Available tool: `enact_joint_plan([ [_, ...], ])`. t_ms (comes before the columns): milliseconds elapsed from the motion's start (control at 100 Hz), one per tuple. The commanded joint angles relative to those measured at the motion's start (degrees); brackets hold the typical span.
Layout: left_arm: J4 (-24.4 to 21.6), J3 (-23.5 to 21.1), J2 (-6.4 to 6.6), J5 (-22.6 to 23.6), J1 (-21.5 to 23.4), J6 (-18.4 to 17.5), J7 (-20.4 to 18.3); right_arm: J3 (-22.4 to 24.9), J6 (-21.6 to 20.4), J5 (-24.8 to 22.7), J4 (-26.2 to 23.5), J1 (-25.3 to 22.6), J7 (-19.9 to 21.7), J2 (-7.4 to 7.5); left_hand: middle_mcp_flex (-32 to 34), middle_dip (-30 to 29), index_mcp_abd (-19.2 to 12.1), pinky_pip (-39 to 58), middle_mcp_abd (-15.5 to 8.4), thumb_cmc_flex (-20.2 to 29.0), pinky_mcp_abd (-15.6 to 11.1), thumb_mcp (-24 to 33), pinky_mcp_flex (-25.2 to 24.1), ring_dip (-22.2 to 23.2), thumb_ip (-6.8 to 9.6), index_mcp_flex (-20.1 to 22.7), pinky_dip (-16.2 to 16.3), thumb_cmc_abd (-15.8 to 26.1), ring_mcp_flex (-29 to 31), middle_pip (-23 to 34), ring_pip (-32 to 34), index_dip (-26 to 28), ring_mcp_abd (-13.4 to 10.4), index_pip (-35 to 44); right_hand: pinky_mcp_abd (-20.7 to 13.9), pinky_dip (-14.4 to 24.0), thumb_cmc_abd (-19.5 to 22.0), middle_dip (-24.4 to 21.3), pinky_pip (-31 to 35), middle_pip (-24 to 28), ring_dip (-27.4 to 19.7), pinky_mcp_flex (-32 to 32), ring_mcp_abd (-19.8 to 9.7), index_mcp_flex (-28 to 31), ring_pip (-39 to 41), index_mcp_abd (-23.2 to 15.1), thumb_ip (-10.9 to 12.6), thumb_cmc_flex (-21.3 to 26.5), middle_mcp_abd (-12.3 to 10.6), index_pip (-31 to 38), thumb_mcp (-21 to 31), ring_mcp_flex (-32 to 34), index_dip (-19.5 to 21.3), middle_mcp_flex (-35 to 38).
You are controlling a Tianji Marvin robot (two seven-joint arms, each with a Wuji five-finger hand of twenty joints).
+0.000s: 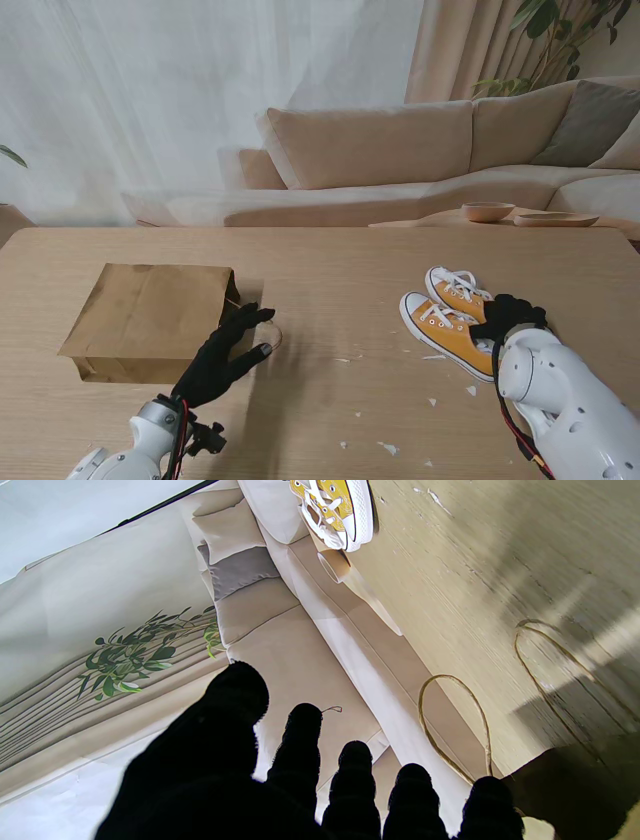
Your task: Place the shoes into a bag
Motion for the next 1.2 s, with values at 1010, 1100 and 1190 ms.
enact_joint_plan([
  [1010,-0.5,-1.1,-0.31,-0.8,0.4,-0.5,-0.7,2.0,-9.1,28.5,1.4,-1.5,-24.6,-8.57,-0.4,1.1,-0.7,-1.0,-0.8,2.1,-2.4,0.0,0.4,-0.3,-0.02,1.0,-0.5,-0.1,-0.6,1.0,-0.6,0.7,-2.0,0.9,-0.6,0.3,10.9,10.3,1.9,28.2,2.7,1.9,-2.8,16.1,14.2,-14.4,-5.7,24.8,-4.9,16.6,-0.8,-0.5,4.2,0.6],
  [1100,-0.4,-1.3,-0.3,-0.9,0.4,-0.7,-0.8,1.9,-9.9,28.6,0.3,-1.9,-25.6,-8.78,-0.4,1.2,-0.5,-1.0,-0.7,2.3,-2.4,0.0,0.4,-0.3,-0.01,1.1,-0.5,-0.2,-0.6,1.0,-0.6,0.8,-1.9,0.9,-0.6,0.4,10.9,10.3,1.8,28.2,2.7,1.8,-2.8,16.2,14.2,-14.4,-5.6,24.8,-4.9,16.4,-0.7,-0.5,4.4,0.6],
  [1190,-0.2,-1.5,-0.28,-0.8,0.3,-1.0,-0.9,1.6,-10.8,28.6,-0.8,-2.4,-26.7,-8.98,-0.4,1.2,-0.3,-1.0,-0.7,2.6,-2.4,0.2,0.4,-0.3,0.03,1.3,-0.5,-0.4,-0.6,1.1,-0.6,0.8,-1.9,1.0,-0.6,0.4,10.8,10.3,1.8,28.2,2.7,1.9,-2.8,16.2,14.2,-14.3,-5.6,24.8,-4.9,16.3,-0.7,-0.5,4.6,0.6],
])
